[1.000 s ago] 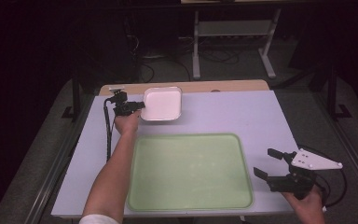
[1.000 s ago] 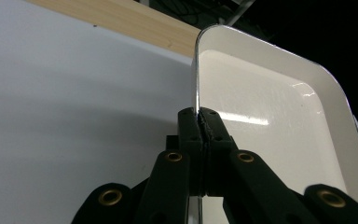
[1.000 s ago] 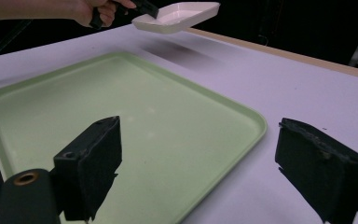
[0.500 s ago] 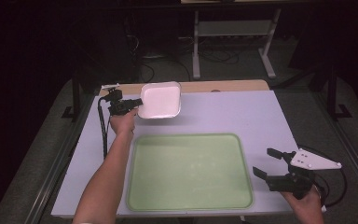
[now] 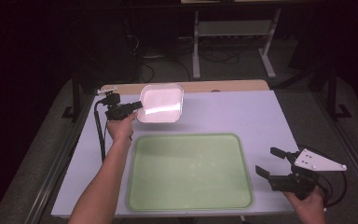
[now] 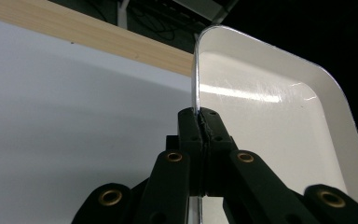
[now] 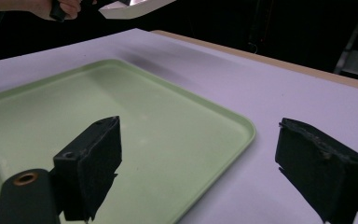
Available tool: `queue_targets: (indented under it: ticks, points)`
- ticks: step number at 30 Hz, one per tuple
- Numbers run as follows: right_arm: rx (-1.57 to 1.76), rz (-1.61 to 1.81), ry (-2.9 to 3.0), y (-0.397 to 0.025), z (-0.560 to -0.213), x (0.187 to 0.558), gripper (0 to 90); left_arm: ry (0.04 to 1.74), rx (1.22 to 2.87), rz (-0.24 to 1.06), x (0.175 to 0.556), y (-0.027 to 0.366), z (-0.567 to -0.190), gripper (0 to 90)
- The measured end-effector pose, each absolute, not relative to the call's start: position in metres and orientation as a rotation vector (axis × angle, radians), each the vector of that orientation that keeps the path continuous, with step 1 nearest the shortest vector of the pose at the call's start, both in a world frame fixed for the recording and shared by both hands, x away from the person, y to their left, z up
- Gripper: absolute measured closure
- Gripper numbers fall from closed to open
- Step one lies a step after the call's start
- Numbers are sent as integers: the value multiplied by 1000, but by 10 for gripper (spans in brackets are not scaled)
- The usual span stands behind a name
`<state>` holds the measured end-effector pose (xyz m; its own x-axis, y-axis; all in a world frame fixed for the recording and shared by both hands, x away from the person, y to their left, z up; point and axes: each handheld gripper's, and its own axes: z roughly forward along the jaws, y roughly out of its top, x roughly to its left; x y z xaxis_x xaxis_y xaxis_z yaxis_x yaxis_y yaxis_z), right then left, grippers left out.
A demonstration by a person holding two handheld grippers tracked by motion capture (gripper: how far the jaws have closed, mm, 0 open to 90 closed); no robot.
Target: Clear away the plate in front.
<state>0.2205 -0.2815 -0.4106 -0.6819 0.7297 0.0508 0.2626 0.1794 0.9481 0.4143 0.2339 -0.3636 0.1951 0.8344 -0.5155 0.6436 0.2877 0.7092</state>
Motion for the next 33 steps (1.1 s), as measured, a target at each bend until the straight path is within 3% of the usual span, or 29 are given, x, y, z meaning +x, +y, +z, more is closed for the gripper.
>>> queue_targets:
  ticks: [33]
  points:
    - [933, 1528, 1998, -281, -408, 218, 135, 1472, 1432, 198, 360, 223, -366, 887]
